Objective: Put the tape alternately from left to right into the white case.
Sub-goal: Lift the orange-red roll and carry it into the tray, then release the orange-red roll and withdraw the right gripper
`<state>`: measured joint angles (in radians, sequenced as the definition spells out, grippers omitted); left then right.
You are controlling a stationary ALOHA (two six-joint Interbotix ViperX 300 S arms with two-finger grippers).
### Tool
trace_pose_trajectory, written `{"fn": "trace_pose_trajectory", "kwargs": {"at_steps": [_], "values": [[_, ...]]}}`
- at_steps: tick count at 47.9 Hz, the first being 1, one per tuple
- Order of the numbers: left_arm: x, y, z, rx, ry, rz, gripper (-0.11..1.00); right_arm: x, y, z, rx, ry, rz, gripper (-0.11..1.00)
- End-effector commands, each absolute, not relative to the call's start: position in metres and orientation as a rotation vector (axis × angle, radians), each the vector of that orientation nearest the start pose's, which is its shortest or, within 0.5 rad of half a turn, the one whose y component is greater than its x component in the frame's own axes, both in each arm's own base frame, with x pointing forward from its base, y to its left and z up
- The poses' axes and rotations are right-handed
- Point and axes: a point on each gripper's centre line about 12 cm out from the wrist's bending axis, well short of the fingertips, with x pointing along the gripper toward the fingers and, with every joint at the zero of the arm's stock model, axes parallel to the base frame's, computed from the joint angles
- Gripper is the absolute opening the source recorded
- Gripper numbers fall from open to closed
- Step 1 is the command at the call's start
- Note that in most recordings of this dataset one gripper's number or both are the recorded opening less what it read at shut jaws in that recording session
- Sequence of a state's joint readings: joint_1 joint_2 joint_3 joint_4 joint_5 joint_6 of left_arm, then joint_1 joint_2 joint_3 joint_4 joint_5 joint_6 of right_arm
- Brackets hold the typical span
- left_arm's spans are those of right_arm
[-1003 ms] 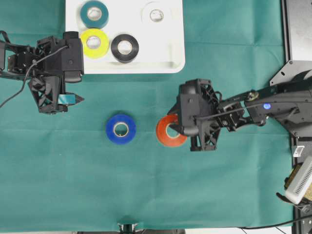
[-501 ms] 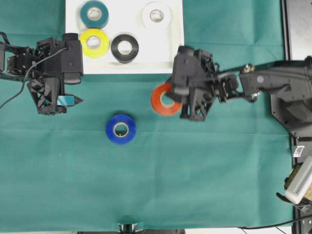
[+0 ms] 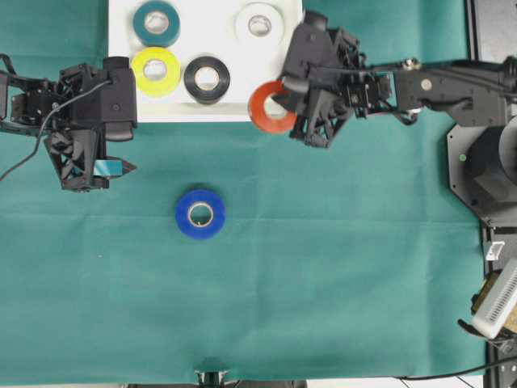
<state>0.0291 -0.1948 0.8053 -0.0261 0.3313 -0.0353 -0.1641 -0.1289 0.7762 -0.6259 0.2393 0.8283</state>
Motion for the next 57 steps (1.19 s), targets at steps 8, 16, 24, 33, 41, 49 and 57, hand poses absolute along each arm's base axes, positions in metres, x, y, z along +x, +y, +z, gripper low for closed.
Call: {"fn": "trace_pose_trajectory", "kwargs": {"at_steps": [8, 16, 24, 33, 41, 49, 57], "values": [[0.318, 0.006, 0.173, -0.071, 0.913, 0.040, 0.99, 0.345, -0.099, 0.172, 0.212, 0.773, -0.428, 0.01], [0.317, 0.005, 0.172, -0.070, 0.917, 0.039, 0.99, 0.352, -0.109, 0.168, 0.213, 0.782, -0.445, 0.01], [0.317, 0.005, 0.172, -0.070, 0.917, 0.039, 0.99, 0.357, -0.112, 0.163, 0.205, 0.791, -0.445, 0.01], [0.317, 0.005, 0.172, -0.070, 0.917, 0.039, 0.99, 0.357, -0.112, 0.160, 0.202, 0.799, -0.444, 0.01], [0.317, 0.005, 0.172, -0.070, 0.917, 0.039, 0.99, 0.356, -0.112, 0.160, 0.198, 0.801, -0.443, 0.01], [0.317, 0.005, 0.172, -0.070, 0.917, 0.039, 0.99, 0.355, -0.112, 0.159, 0.196, 0.806, -0.446, 0.05], [0.317, 0.005, 0.171, -0.069, 0.920, 0.038, 0.99, 0.353, -0.111, 0.156, 0.194, 0.816, -0.447, 0.45]]}}
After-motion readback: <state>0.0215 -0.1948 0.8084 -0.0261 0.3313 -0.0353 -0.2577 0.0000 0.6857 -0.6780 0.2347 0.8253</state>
